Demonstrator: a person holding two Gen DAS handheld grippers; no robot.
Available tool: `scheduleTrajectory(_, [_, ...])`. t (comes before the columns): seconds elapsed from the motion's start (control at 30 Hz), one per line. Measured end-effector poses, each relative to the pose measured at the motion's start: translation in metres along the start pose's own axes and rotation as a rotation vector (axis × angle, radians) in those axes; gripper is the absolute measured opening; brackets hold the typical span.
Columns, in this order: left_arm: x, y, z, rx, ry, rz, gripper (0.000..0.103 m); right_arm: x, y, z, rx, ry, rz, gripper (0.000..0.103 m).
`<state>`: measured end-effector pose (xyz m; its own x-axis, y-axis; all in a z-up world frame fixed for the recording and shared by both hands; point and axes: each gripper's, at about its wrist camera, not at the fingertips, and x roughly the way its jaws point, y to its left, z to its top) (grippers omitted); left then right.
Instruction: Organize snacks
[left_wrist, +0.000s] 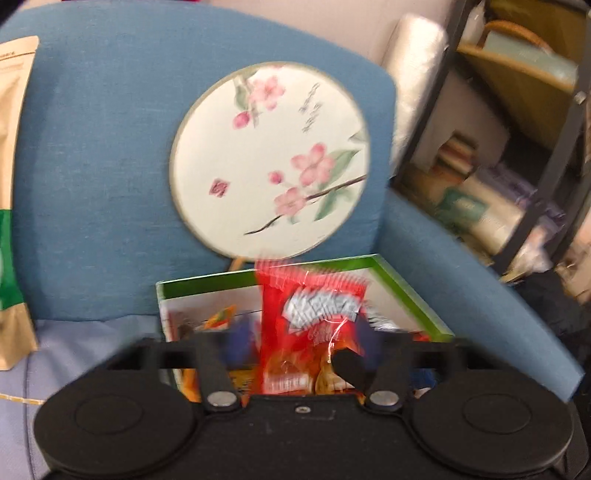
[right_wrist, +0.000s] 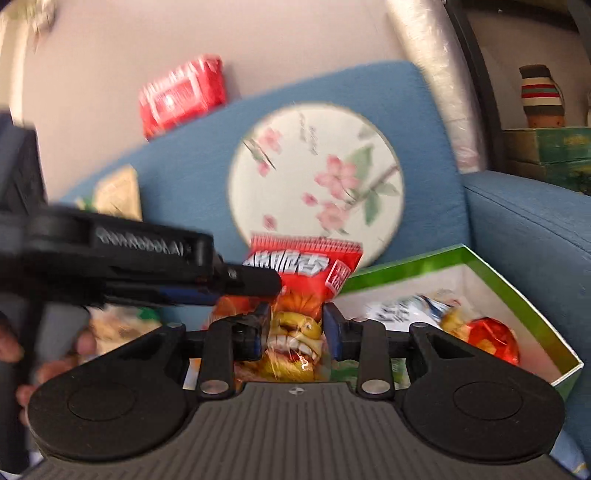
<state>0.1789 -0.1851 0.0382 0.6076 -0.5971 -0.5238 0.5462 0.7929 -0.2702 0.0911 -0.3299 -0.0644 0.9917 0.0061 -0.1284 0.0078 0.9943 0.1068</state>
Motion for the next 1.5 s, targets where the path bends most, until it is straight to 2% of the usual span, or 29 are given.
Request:
scheduleTrajectory(0.03, [-0.003,0.001,-0.003,0.002,-0.023,0.047,0.103,0.002,0.003,-0.002,-0.019,0.020,-0.035,0.076])
scheduleTrajectory(0.1, [-0.013,0.005,-0.009,0.007,-0.083,0.092,0.103,-0.001,0.008,0.000,-0.055,0.015,-0.049,0.078])
scheduleTrajectory(0.17, [-0.022,0.012,-0.010,0.016,-0.068,0.081,0.103,-0.012,0.013,0.002,-0.082,-0.026,-0.041,0.086])
scheduleTrajectory(0.2, [-0.028,0.016,-0.011,0.008,-0.059,0.082,0.103,-0.015,0.015,0.003,-0.085,-0.037,-0.039,0.101])
scheduleTrajectory(0.23, [-0.034,0.019,-0.013,-0.001,-0.055,0.085,0.103,-0.020,0.017,0.003,-0.086,-0.046,-0.039,0.103])
scheduleTrajectory(0.37, [-0.066,0.029,-0.027,-0.043,-0.035,0.110,0.103,-0.043,0.028,0.000,-0.111,-0.005,-0.022,0.103])
scheduleTrajectory(0.5, [-0.099,0.025,-0.054,-0.072,0.000,0.185,0.103,-0.070,0.039,-0.002,-0.174,0.032,-0.038,0.103])
scheduleTrajectory(0.6, [-0.109,0.014,-0.078,-0.073,0.024,0.238,0.103,-0.093,0.040,-0.010,-0.199,0.021,-0.121,0.103])
scheduleTrajectory(0.73, [-0.106,0.000,-0.106,-0.113,0.070,0.239,0.103,-0.117,0.027,-0.031,-0.160,0.043,-0.214,0.103])
scheduleTrajectory(0.83, [-0.103,-0.009,-0.120,-0.158,0.088,0.252,0.103,-0.123,0.019,-0.043,-0.143,0.070,-0.242,0.103])
scheduleTrajectory(1.03, [-0.103,-0.023,-0.122,-0.116,0.076,0.349,0.103,-0.122,0.011,-0.041,-0.131,0.084,-0.242,0.103])
scheduleTrajectory(1.5, [-0.106,-0.028,-0.125,-0.079,0.093,0.333,0.103,-0.113,0.019,-0.044,-0.176,0.112,-0.253,0.103])
